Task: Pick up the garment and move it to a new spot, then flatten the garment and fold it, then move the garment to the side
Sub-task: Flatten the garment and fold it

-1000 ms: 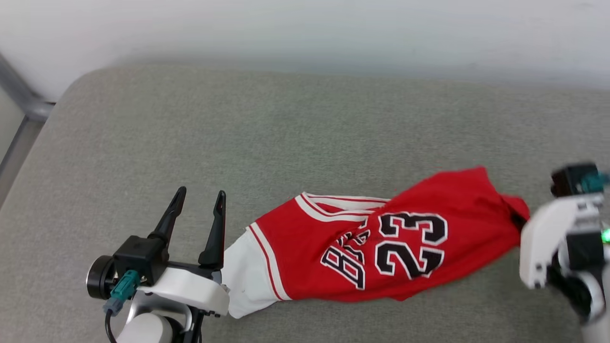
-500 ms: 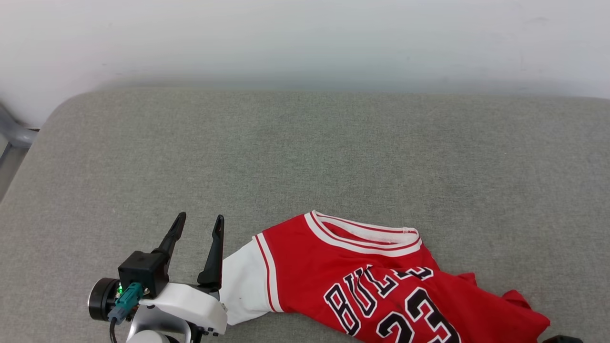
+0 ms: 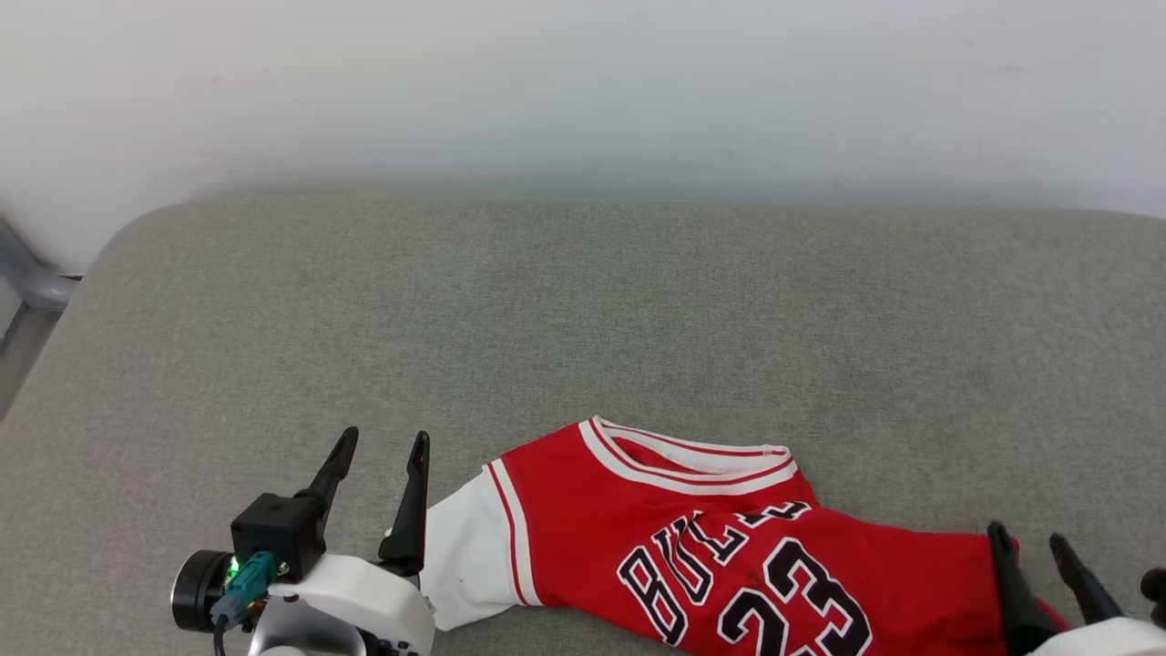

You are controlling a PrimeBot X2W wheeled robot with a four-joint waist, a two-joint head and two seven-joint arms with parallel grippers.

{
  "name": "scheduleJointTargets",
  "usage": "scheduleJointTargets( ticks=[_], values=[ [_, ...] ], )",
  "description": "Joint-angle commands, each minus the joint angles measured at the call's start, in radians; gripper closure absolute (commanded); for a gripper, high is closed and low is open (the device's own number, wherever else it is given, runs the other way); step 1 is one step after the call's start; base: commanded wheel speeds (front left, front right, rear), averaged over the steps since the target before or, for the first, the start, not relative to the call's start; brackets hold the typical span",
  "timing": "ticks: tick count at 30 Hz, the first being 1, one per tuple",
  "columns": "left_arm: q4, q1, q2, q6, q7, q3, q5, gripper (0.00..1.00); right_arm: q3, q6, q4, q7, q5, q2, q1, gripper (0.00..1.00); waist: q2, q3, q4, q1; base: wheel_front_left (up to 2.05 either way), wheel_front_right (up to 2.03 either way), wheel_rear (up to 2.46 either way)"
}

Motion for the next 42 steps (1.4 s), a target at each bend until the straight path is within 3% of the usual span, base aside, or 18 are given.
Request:
scheduleJointTargets(
  ticks=[1,4,7,10,14,20,26,32,33,34,35,42],
  values=[
    [-0.002,0.005,0.002,0.004,0.004,-0.002,-0.001,0.0,-0.006,-0.001,0.001,-0.032,-0.023,0.0,-0.026,0.0,0.0,-0.002,0.004,0.0001,0.0,0.0,0.0],
    [-0.008,-0.007,0.0,0.008,0.002,-0.004,0.003,0.0,-0.014,-0.001,0.011,-0.071,-0.065,0.0,-0.073,0.0,0.0,0.001,0.013,0.0001,0.0,0.0,0.0],
    [-0.014,-0.02,-0.001,0.008,0.001,-0.004,0.005,0.0,-0.003,-0.001,0.03,-0.034,-0.118,0.0,-0.141,0.0,0.0,0.014,0.021,0.0001,0.0,0.0,0.0],
    [-0.02,-0.031,-0.002,0.002,-0.006,-0.005,0.007,0.0,0.028,-0.001,0.066,0.076,-0.143,-0.026,-0.218,0.0,0.0,0.037,0.034,0.0001,0.0,0.0,0.0],
    [-0.015,-0.071,-0.011,-0.014,-0.017,-0.009,0.011,0.0,0.093,-0.001,0.113,0.341,-0.137,-0.104,-0.34,0.0,0.0,0.087,0.074,0.0001,0.0,0.0,0.0],
    [0.002,-0.116,-0.033,-0.034,-0.036,-0.014,0.015,0.0,0.223,-0.001,0.12,0.629,-0.078,-0.19,-0.435,0.0,0.0,0.141,0.124,0.0001,0.0,0.0,0.0],
    [0.028,-0.143,-0.058,-0.052,-0.05,-0.015,0.017,0.0,0.369,-0.001,0.131,0.76,-0.009,-0.247,-0.471,0.0,0.0,0.176,0.152,0.0001,0.0,0.0,0.0],
    [0.051,-0.157,-0.07,-0.063,-0.056,-0.012,0.023,0.0,0.454,-0.001,0.217,0.836,0.045,-0.27,-0.451,0.0,0.0,0.195,0.162,0.0001,0.0,0.0,0.0],
    [0.054,-0.16,-0.072,-0.066,-0.057,-0.01,0.024,0.0,0.459,-0.001,0.232,0.844,0.055,-0.27,-0.447,0.51,0.0,0.197,0.162,0.0001,0.0,0.0,0.0],
    [0.057,-0.162,-0.073,-0.067,-0.058,-0.009,0.026,0.0,0.463,-0.001,0.242,0.848,0.06,-0.269,-0.447,0.91,0.0,0.198,0.162,0.0001,0.0,0.0,0.0],
    [0.06,-0.162,-0.075,-0.068,-0.058,-0.007,0.027,0.0,0.463,-0.001,0.25,0.849,0.064,-0.27,-0.451,1.0,0.0,0.198,0.162,0.0001,0.0,0.0,0.0],
    [0.074,-0.149,-0.08,-0.068,-0.061,0.003,0.032,0.0,0.398,-0.001,0.186,0.698,0.028,-0.296,-0.573,1.0,0.0,0.181,0.148,0.0001,0.0,0.0,0.0]
  ],
)
